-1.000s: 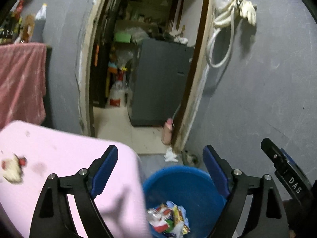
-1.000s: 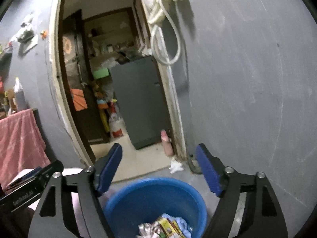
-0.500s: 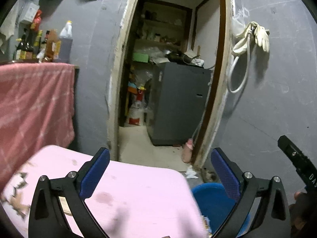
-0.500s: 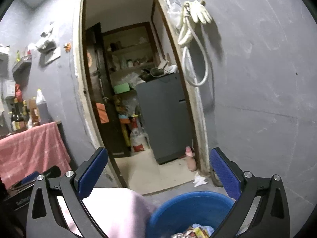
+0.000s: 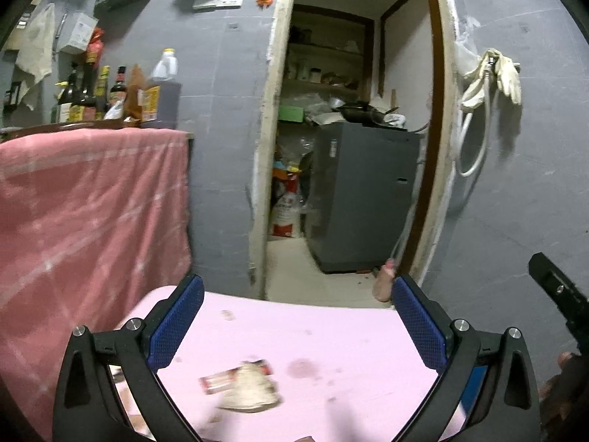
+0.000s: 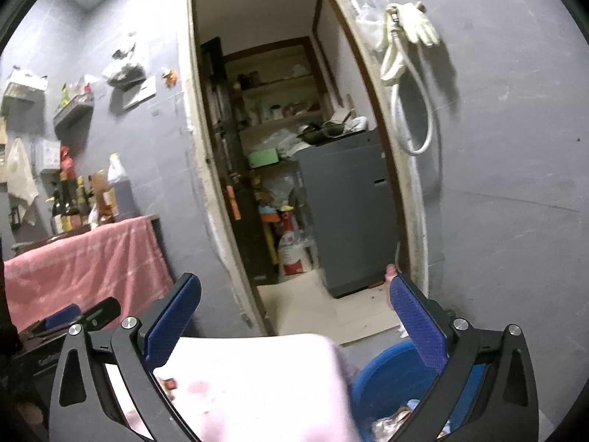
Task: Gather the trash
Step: 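Move both tools back over the table toward the lighter and bread crust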
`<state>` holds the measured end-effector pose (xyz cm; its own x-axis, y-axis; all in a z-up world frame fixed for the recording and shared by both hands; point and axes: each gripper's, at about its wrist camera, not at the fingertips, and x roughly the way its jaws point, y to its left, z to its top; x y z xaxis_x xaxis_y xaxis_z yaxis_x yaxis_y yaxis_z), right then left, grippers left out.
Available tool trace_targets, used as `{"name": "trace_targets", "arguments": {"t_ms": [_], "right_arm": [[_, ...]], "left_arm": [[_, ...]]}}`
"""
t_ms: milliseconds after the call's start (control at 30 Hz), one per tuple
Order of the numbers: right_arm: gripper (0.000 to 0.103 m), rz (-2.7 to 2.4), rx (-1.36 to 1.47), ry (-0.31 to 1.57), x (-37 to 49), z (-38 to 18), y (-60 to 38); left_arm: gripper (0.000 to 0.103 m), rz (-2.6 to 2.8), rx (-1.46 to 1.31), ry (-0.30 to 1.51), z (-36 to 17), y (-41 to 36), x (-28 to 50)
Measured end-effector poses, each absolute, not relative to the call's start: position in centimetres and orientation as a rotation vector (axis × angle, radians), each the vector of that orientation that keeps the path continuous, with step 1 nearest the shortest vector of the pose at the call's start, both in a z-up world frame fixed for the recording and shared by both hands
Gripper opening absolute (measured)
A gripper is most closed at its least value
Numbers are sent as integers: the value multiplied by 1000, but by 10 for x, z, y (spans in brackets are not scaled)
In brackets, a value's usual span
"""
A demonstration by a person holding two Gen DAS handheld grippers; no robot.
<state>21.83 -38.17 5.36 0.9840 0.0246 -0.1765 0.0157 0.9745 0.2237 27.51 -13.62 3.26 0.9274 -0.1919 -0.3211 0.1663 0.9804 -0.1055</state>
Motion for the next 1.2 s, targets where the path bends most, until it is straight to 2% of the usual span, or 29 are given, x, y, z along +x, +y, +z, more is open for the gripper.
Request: {"name": "trace_targets", "arguments": {"t_ms": [400, 767, 833, 900, 1033, 1200], "right_arm": [[103, 86, 187, 255, 236, 32, -321], [103, 194, 126, 428, 264, 0, -283], [96, 224, 118, 468, 271, -6, -277], [84, 237, 102, 513, 278, -12, -272], [73, 290, 94, 618, 294, -27, -260], [52, 364, 71, 749, 310, -44, -243]], "left_arm": [[100, -92, -62, 406, -8, -56, 275], [99, -137, -61, 559, -45, -29, 291], [99, -152, -82, 585, -52, -25, 294], [98, -160, -94, 609, -56, -23, 297], [88, -154, -67, 660, -65, -22, 306], [88, -137, -82, 688, -70, -15, 312]]}}
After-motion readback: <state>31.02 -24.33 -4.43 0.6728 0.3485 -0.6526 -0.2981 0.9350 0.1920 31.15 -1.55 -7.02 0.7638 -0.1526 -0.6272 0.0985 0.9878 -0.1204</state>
